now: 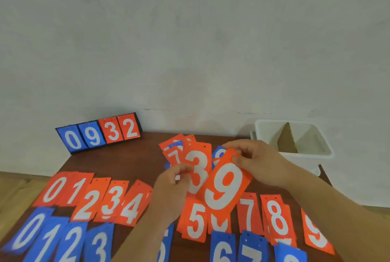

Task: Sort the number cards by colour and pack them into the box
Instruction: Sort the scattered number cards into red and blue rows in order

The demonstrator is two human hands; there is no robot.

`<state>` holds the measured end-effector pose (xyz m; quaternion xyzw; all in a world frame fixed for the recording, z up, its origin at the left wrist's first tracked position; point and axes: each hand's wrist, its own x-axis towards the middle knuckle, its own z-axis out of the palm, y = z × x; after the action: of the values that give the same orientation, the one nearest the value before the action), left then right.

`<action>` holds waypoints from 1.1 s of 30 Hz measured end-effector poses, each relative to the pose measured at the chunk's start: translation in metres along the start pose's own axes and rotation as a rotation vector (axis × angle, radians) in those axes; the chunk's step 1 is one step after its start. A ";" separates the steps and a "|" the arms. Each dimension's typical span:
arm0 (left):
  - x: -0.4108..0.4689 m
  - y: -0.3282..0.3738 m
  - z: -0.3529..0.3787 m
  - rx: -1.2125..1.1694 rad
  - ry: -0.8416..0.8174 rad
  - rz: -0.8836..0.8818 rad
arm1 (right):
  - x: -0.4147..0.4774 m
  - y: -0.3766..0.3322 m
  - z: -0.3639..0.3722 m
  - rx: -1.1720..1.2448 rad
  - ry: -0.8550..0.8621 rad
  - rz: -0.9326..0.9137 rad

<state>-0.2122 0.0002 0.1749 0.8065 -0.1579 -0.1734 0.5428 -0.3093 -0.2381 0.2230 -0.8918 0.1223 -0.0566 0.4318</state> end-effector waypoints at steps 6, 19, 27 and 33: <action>-0.057 0.016 0.012 -0.084 -0.049 -0.020 | -0.031 -0.018 0.019 -0.070 0.151 -0.031; -0.050 -0.033 -0.050 -0.167 0.286 -0.096 | 0.003 -0.037 0.131 0.154 0.028 0.132; 0.010 -0.119 -0.190 -0.096 0.349 -0.159 | 0.095 -0.085 0.229 0.000 0.043 0.106; 0.065 -0.205 -0.268 0.174 0.171 -0.266 | 0.143 -0.092 0.289 -0.096 0.014 0.198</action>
<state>-0.0199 0.2658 0.0708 0.8759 -0.0177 -0.1602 0.4547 -0.0964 -0.0027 0.1155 -0.8946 0.2154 -0.0137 0.3912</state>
